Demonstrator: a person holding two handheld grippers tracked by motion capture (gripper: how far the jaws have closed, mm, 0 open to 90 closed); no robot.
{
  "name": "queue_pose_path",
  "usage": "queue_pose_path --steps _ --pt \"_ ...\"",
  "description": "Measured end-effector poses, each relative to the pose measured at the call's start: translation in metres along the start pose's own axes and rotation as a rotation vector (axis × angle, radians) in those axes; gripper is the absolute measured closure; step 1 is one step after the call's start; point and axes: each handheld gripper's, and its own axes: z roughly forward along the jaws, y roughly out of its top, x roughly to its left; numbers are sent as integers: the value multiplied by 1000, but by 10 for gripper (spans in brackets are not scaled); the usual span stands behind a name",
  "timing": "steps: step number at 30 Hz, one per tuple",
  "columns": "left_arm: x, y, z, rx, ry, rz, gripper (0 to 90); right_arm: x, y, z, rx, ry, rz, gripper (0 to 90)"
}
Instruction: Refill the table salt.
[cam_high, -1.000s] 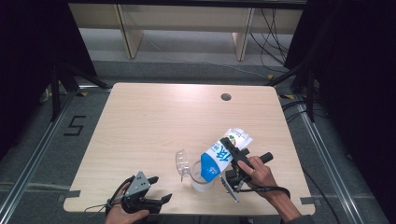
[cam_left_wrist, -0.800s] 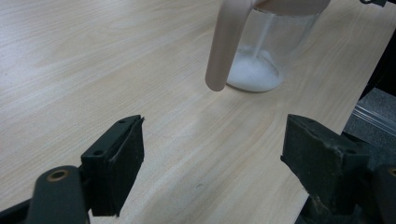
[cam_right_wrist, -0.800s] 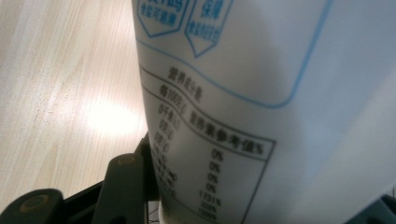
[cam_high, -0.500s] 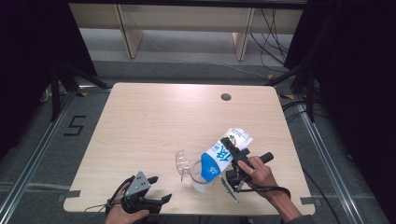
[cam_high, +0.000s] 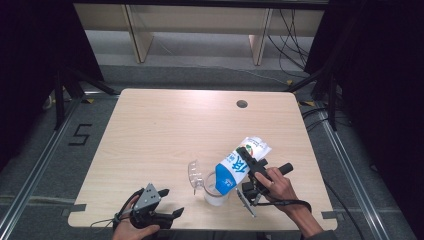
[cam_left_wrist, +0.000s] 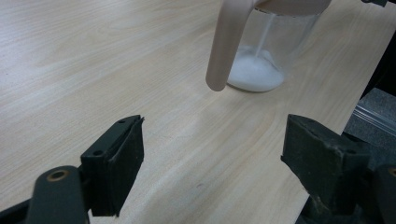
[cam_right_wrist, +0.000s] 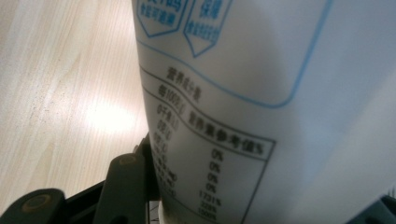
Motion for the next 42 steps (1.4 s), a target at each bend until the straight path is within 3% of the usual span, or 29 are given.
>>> queue_pose_path --steps 2,3,5,6,7,8,9,10,11,17,18,19,20,22,24,26,29,31,33,42 --pt "0 0 0 -3 -1 1 203 -1 0 0 0 5 -9 515" --pt "0 0 0 -2 -1 2 203 2 1 0 6 -8 32 515" --pt "0 0 0 -3 -2 3 203 0 0 0 1 -1 -3 515" --pt "0 0 0 -3 -1 3 203 2 1 0 4 -15 36 515" --pt "0 0 0 -3 -1 2 203 1 1 0 4 -12 20 516" --pt "0 0 0 1 1 2 203 4 2 -1 17 -4 56 516" --pt "0 0 0 2 1 2 203 4 1 0 10 -1 47 517" --pt "0 0 0 1 0 2 203 0 2 -1 9 -3 3 520" --pt "0 0 0 -3 -1 2 203 5 1 -1 19 7 54 521" --pt "0 0 0 2 1 2 203 2 1 -2 29 20 25 522" --pt "0 0 0 -1 -1 -2 203 5 2 -1 30 8 63 522" --pt "0 0 0 -2 -1 -2 203 1 2 0 10 -12 24 523" --pt "0 0 0 -1 -1 -2 203 4 2 0 7 -16 64 523" --pt "0 0 0 -3 -1 -3 203 5 1 -2 29 14 42 524" --pt "0 0 0 -3 -1 -4 203 3 0 -1 17 12 16 525" --pt "0 0 0 -3 -1 -5 203 5 1 -1 17 1 45 526" --pt "0 0 0 -4 -2 -4 203 4 2 0 12 -11 53 527" --pt "0 0 0 -4 -1 -6 203 4 1 -2 27 9 40 528" --pt "0 0 0 -5 -1 -5 203 4 2 0 9 -16 53 530" --pt "0 0 0 -4 -1 -5 203 4 1 -1 24 -5 40 533"
